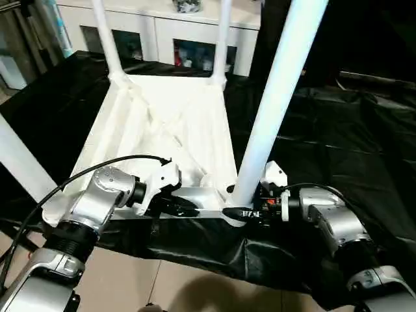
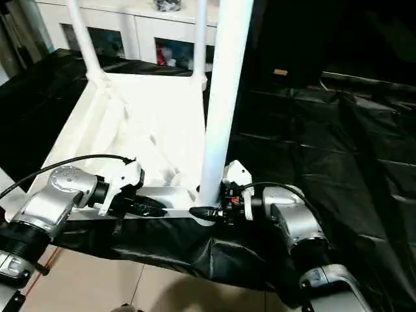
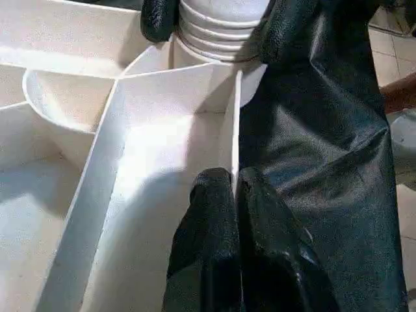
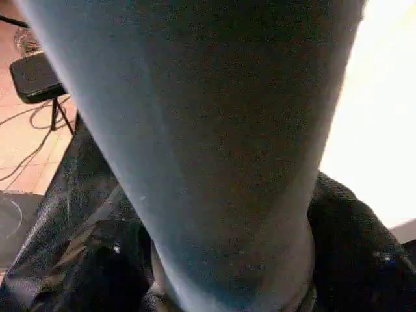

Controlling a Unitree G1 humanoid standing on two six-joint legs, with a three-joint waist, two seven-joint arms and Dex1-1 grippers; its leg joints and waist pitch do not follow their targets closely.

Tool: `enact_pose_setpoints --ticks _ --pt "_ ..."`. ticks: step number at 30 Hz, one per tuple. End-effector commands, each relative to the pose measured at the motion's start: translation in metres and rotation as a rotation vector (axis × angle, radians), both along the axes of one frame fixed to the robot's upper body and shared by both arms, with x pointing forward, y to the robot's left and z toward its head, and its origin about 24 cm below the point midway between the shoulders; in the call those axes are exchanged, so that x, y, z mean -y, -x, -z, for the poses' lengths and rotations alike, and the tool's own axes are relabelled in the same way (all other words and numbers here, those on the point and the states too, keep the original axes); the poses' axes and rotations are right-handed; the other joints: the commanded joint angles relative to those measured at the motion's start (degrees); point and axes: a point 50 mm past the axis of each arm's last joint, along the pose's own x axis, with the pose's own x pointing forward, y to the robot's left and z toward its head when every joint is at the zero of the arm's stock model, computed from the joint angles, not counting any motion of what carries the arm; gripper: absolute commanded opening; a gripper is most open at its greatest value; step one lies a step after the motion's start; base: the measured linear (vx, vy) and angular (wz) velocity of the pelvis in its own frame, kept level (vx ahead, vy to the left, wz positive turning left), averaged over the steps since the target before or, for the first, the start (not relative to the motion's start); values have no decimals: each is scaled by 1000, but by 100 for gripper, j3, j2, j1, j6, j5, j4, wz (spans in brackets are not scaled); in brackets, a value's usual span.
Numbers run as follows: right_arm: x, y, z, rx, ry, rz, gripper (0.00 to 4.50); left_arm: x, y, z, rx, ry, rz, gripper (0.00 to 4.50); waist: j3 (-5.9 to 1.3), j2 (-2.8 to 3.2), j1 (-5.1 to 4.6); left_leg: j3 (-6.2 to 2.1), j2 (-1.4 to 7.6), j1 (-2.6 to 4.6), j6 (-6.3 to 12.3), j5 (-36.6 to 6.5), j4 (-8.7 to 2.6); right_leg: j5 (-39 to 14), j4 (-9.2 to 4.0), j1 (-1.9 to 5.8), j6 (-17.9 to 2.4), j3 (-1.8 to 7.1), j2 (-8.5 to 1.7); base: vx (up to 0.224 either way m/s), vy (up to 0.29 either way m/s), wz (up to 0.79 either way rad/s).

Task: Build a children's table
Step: Rotate leg to tighten

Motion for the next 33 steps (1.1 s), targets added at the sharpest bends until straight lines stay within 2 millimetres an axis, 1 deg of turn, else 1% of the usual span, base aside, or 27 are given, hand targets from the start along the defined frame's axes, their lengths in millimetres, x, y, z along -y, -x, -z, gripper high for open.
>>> enact_pose_setpoints --ticks 1,3,4,5,6,7,9,10,11,13,14,15,16,17,18,19,20,21,22,24,25,26,27,28,30,32,33 --pt "-5 3 4 -22 -6 -4 280 8 0 2 -7 31 2 0 -331 -3 -11 6 154 69 174 -1245 -409 -1084 -385 257 -1314 225 -329 0 0 0" --pt "-8 1 6 -18 -14 51 273 10 -6 1 28 36 -63 0 -324 -1 -20 -2 154 71 139 -1340 -420 -1200 -394 252 -1296 222 -330 0 0 0" --pt "-11 -5 9 -19 -19 132 272 13 -12 0 57 45 -121 0 -314 -1 -25 -3 152 72 122 -1401 -425 -1293 -407 240 -1278 226 -331 0 0 0" --pt "-12 -8 11 -22 -17 189 272 15 -15 -1 74 52 -155 0 -296 -8 -38 -8 145 92 60 -1548 -436 -1574 -445 215 -1220 232 -342 0 0 0" --pt "-15 -14 14 -24 -1 276 271 18 -20 -2 94 57 -209 0 -291 -13 -54 -28 139 94 -15 -1682 -445 -1932 -471 216 -1136 231 -364 0 0 0" --pt "-18 -17 18 -28 12 342 271 21 -22 -2 105 55 -235 0 -288 -29 -78 -41 130 91 -90 -1719 -457 -2176 -489 216 -1031 228 -363 0 0 0" --pt "-24 -22 21 -39 20 419 270 26 -25 -2 120 46 -279 0 -289 -24 -127 -56 122 87 -141 -1783 -457 -2390 -508 208 -936 226 -371 0 0 0" --pt "-27 -22 22 -44 17 433 270 28 -26 -3 123 47 -291 0 -285 -17 -156 -53 125 104 -132 -1835 -454 -2449 -532 185 -908 232 -364 0 0 0" --pt "-30 -23 23 -49 13 449 270 30 -27 -3 124 49 -305 0 -279 -22 -163 -51 122 106 -117 -1859 -450 -2484 -542 180 -896 234 -366 0 0 0" --pt "-42 -28 24 -65 5 528 270 39 -30 -3 137 46 -356 0 -283 -10 -187 -63 122 90 -107 -1840 -461 -2510 -543 191 -855 227 -359 0 0 0" --pt "-44 -30 24 -58 16 565 270 42 -30 -3 138 50 -362 0 -287 -12 -192 -61 125 93 -107 -1832 -461 -2474 -542 187 -861 228 -358 0 0 0" --pt "-48 -36 25 -36 54 673 270 51 -30 -3 142 61 -377 0 -283 -6 -201 -58 124 91 -117 -1829 -462 -2409 -537 180 -888 234 -357 0 0 0" --pt "-51 -38 25 -31 51 695 270 56 -29 -3 145 70 -385 0 -284 -11 -230 -59 114 80 -165 -1824 -470 -2386 -527 182 -911 227 -347 0 0 0" --pt "-52 -38 25 -30 50 699 270 57 -29 -3 146 72 -386 0 -293 -6 -225 -67 115 86 -169 -1820 -467 -2375 -523 191 -912 220 -357 0 0 0" --pt "-57 -38 25 -22 47 700 305 63 -28 -3 151 82 -388 0 -293 -6 -228 -56 116 96 -140 -1838 -459 -2294 -530 178 -916 230 -345 0 0 0" --pt "-61 -37 24 -22 35 675 326 67 -26 -2 149 92 -377 0 -299 -10 -228 -47 109 84 -90 -1812 -451 -2167 -523 187 -929 236 -339 0 0 0" --pt "-62 -37 24 -22 31 667 340 69 -26 -2 148 95 -373 0 -305 -17 -227 -45 109 73 -60 -1774 -450 -2088 -514 203 -935 236 -338 0 0 0" --pt "-63 -36 23 -14 23 647 340 72 -23 -1 142 104 -355 0 -315 -4 -213 -36 112 72 -21 -1666 -446 -1867 -496 201 -975 241 -325 0 0 0" --pt "-62 -37 21 6 30 633 349 72 -21 0 139 106 -341 0 -319 -22 -210 -33 113 52 21 -1550 -445 -1651 -467 225 -1026 240 -326 0 0 0" --pt "-56 -39 18 45 42 602 381 68 -18 1 132 103 -313 0 -331 -19 -204 -22 119 45 75 -1407 -432 -1377 -442 236 -1107 242 -328 0 0 0" --pt "-50 -39 16 60 42 570 381 64 -17 2 135 102 -294 0 -345 -16 -195 -12 114 60 117 -1349 -418 -1230 -429 240 -1156 237 -318 0 0 0" --pt "-49 -39 16 62 41 563 386 64 -17 2 137 101 -291 0 -347 -15 -192 -7 109 58 152 -1312 -411 -1142 -425 247 -1182 237 -314 0 0 0" --pt "-46 -39 15 66 37 544 386 61 -17 2 142 101 -281 0 -351 -18 -188 0 108 39 206 -1203 -405 -938 -402 265 -1234 239 -309 0 0 0" --pt "-36 -40 12 97 49 502 386 54 -15 4 142 94 -260 0 -353 -14 -183 1 109 33 249 -1156 -396 -849 -397 272 -1269 236 -318 0 0 0" --pt "-32 -39 11 104 51 489 386 52 -14 4 141 94 -245 0 -355 -17 -173 6 115 28 311 -1091 -390 -759 -385 279 -1318 235 -320 0 0 0" --pt "-25 -37 9 96 28 423 386 46 -11 5 124 86 -222 0 -349 -11 -163 9 124 47 324 -1135 -390 -837 -390 270 -1340 232 -319 0 0 0" --pt "-21 -34 7 94 18 375 386 43 -10 4 117 86 -200 0 -343 -13 -167 6 126 39 326 -1164 -396 -854 -386 275 -1349 232 -313 0 0 0"
